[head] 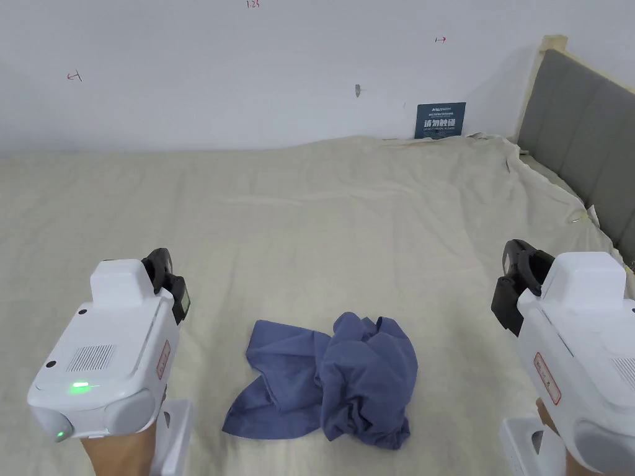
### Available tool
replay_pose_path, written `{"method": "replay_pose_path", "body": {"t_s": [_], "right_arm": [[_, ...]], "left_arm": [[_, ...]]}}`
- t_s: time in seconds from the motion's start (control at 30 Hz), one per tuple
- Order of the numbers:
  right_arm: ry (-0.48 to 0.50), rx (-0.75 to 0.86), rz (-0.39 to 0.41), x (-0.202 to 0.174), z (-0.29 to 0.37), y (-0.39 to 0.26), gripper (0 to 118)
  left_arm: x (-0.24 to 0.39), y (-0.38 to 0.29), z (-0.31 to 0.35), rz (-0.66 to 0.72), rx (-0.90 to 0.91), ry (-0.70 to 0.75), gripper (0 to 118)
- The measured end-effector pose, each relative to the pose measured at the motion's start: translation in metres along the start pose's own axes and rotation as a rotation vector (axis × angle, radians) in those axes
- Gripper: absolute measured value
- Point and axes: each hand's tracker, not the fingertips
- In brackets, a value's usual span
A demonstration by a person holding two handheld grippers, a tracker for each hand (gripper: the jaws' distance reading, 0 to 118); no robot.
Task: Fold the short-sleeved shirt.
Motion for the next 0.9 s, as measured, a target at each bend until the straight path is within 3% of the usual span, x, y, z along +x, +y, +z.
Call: {"method": "replay_pose_path", "body": {"t_s": [0.53, 0.73, 0.9], "right_arm": [[0.009, -0.006, 0.009, -0.003, -0.004, -0.001, 0], [0.011, -0.014, 0.007, -0.003, -0.007, -0.004, 0], [0.006, -0.023, 0.002, 0.001, -0.010, -0.010, 0]], "left_arm": [[-0.001, 0.003, -0.003, -0.015, -0.040, -0.053, 0], [0.004, -0.013, -0.027, -0.044, -0.317, -0.110, 0], [0.010, -0.047, -0.050, 0.010, -0.566, -0.149, 0]]}}
